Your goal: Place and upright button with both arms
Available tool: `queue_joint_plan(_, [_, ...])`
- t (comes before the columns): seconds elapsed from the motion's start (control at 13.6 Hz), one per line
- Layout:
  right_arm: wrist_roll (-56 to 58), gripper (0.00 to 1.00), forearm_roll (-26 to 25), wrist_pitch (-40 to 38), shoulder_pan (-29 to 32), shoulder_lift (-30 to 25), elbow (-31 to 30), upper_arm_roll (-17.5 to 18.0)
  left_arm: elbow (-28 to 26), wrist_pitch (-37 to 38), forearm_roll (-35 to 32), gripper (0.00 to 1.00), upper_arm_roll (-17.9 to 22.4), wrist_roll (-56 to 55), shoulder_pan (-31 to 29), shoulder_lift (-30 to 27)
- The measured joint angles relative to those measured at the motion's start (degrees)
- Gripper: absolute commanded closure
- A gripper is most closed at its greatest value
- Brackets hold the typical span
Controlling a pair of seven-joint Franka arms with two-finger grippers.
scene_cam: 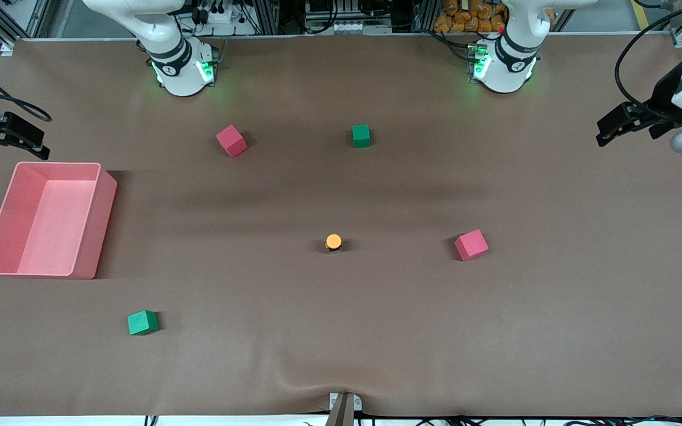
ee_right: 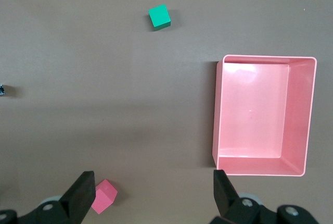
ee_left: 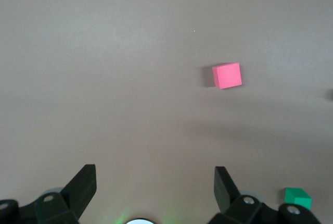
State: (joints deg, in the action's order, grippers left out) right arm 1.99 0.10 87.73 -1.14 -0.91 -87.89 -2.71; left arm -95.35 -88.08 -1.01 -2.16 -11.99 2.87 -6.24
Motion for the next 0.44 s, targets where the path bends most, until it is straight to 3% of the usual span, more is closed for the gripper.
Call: queue_joint_plan(0.44, [0.0, 0.00, 0.0, 0.0, 0.0, 0.0, 0.0, 0.0, 0.3, 0.2, 0.0, 0.00, 1.2, 5.2, 0.1, -2.8])
